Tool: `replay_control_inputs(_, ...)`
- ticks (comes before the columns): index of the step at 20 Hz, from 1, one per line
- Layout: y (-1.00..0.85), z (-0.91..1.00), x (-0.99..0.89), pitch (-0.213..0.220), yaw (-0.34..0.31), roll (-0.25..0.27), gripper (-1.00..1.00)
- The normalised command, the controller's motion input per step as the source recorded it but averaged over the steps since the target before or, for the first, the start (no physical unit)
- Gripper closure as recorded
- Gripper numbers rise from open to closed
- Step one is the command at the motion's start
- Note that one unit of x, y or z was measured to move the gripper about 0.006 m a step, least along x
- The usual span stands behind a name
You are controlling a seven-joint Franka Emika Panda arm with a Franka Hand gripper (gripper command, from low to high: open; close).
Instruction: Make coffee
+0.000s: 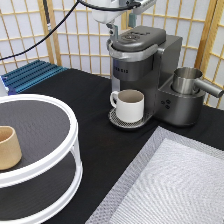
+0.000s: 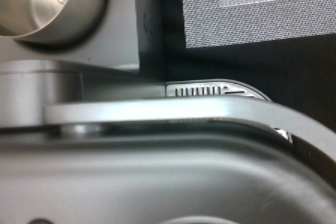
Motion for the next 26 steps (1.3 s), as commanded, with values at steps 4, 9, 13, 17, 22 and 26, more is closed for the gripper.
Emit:
replay_control_inputs(4, -0.25, -0.09, -0.08, -0.001, 0.0, -0.003, -1.0)
replay_control_inputs(9, -0.26, -0.14, -0.1, 0.0, 0.0, 0.0, -1.0)
replay_control_inputs(13, 0.07, -0.16, 0.05, 0.012, 0.006, -0.024, -1.0)
replay_control_inputs(17, 0.38, -0.03, 0.01, 0.035, 0.02, -0.064, -1.0)
replay_control_inputs(22, -0.06, -0.39, 0.35, 0.081, 0.057, -0.022, -1.0)
replay_control_inputs(26, -0.32, -0.84, 0.3, 0.142, 0.04, 0.0, -1.0)
